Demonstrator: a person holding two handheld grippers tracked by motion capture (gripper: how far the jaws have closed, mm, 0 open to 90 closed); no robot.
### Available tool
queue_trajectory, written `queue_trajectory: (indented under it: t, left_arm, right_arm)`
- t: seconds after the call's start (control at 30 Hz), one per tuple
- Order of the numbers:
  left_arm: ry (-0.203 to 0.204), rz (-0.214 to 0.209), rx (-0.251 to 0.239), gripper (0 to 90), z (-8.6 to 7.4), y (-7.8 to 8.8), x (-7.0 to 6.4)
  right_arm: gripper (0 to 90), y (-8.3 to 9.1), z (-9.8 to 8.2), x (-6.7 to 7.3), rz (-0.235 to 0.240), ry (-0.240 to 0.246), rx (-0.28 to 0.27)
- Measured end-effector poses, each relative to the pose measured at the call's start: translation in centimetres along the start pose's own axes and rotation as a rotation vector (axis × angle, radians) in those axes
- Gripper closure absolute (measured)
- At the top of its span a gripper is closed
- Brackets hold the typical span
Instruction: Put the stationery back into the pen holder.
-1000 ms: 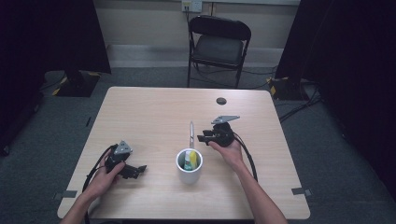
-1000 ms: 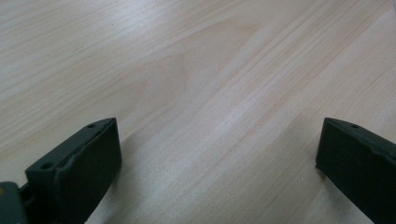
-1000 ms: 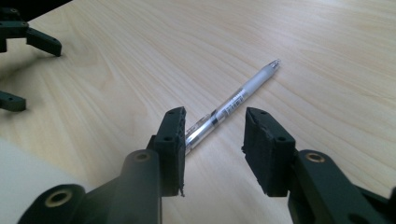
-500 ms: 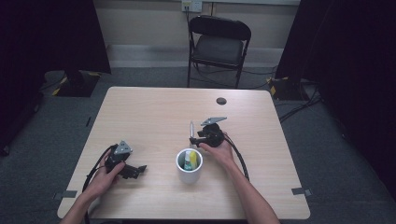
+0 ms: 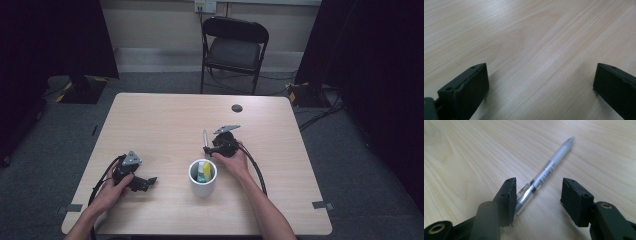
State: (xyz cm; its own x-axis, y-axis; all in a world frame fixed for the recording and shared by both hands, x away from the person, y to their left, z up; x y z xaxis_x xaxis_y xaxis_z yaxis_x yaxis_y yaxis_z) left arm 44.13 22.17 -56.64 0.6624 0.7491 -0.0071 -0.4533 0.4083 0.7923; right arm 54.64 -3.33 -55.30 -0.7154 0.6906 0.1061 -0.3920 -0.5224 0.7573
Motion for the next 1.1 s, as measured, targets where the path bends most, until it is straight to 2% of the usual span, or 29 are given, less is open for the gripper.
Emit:
queue_trajectory:
  t: [0.1, 0.3, 0.43, 0.57, 0.73, 0.93, 1.0, 1.1]
  left_arm:
    - [0.000, 0.000, 0.000, 0.0, 0.0, 0.0, 0.0]
    - [0.001, -0.001, 0.000, 0.0, 0.0, 0.0, 0.0]
    - [0.000, 0.000, 0.000, 0.0, 0.0, 0.0, 0.0]
    - [0.000, 0.000, 0.000, 0.0, 0.0, 0.0, 0.0]
    - [0.000, 0.000, 0.000, 0.0, 0.0, 0.0, 0.0]
    - [0.000, 0.000, 0.000, 0.0, 0.0, 0.0, 0.0]
    - [0.000, 0.000, 0.000, 0.0, 0.0, 0.0, 0.0]
    - [0.000, 0.000, 0.000, 0.0, 0.0, 0.0, 0.0]
  right_arm:
    - [50.3, 0.2, -0.2, -0.4, -0.011, -0.008, -0.001]
    - [63.8, 0.8, -0.5, -0.9, -0.022, 0.002, 0.001]
    - [72.9, 1.1, -0.7, -1.1, -0.011, 0.000, 0.002]
    - [76.4, 1.4, -0.9, -1.3, -0.012, -0.007, 0.002]
    - [71.4, 1.5, -0.8, -1.3, -0.006, -0.027, -0.012]
    - [64.1, 1.1, -0.6, -0.9, -0.014, -0.010, -0.005]
    - [63.3, 1.0, -0.7, -0.9, -0.012, -0.024, -0.006]
    - [65.8, 0.8, -1.0, -1.1, -0.026, -0.013, 0.007]
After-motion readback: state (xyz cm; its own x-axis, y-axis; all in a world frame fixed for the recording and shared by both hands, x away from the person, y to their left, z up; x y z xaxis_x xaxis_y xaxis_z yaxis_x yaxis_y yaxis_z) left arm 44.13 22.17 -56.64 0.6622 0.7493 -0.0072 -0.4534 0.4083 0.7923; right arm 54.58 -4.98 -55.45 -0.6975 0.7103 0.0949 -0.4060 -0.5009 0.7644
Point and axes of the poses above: each handheld gripper's, and its own axes: y roughly backward along the jaws, z roughly out of its top, x roughly to its left, the point moved 9 cm from there along -y, roughly forward along the jaws, and after that the axes turned 8 degrees about x, right-handed, at the moved point
